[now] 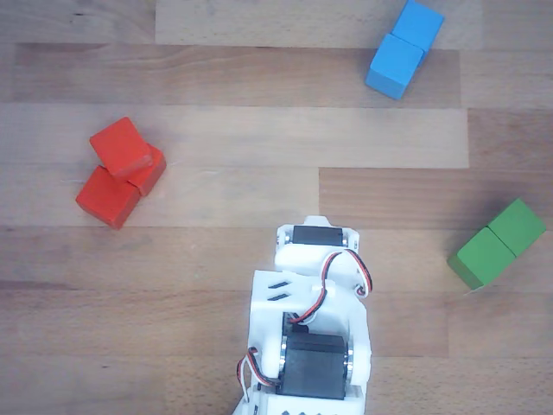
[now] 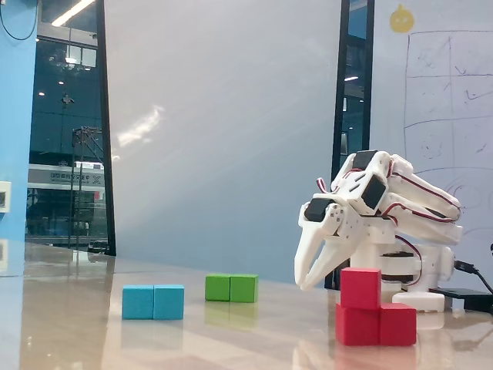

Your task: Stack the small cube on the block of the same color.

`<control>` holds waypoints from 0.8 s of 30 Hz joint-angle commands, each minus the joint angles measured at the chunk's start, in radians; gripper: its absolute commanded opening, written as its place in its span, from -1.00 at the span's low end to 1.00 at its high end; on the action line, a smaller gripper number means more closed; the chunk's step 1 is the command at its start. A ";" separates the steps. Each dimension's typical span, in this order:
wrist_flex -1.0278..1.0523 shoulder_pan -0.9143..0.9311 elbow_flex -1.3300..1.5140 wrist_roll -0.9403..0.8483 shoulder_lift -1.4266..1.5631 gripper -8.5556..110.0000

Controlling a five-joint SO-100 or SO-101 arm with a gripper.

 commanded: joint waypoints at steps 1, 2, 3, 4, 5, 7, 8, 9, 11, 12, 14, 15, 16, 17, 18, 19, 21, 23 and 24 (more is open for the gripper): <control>0.012 0.011 -0.040 0.020 0.043 -0.85; 0.012 0.011 -0.040 0.018 0.043 -0.85; 0.012 0.011 -0.040 0.017 0.043 -0.85; 0.012 0.008 -0.040 0.015 0.043 -0.85; 0.012 0.008 -0.040 0.015 0.043 -0.85; 0.012 0.009 -0.040 0.015 0.043 -0.85; 0.012 0.011 -0.040 0.015 0.043 -0.85; 0.012 0.012 -0.040 0.017 0.043 -0.85; 0.012 0.012 -0.040 0.017 0.043 -0.85; 0.012 0.012 -0.040 0.017 0.043 -0.85; 0.012 0.012 -0.041 0.017 0.041 -0.85; 0.012 0.012 -0.043 0.017 0.041 -0.85; 0.011 0.012 -0.044 0.017 0.040 -0.85; 0.009 0.012 -0.044 0.017 0.038 -0.85; 0.008 0.012 -0.046 0.017 0.037 -0.85; 0.006 0.012 -0.048 0.017 0.034 -0.85; 0.005 0.012 -0.049 0.015 0.031 -0.85; 0.005 0.012 -0.049 0.015 0.031 -0.85; 0.005 0.012 -0.049 0.015 0.031 -0.85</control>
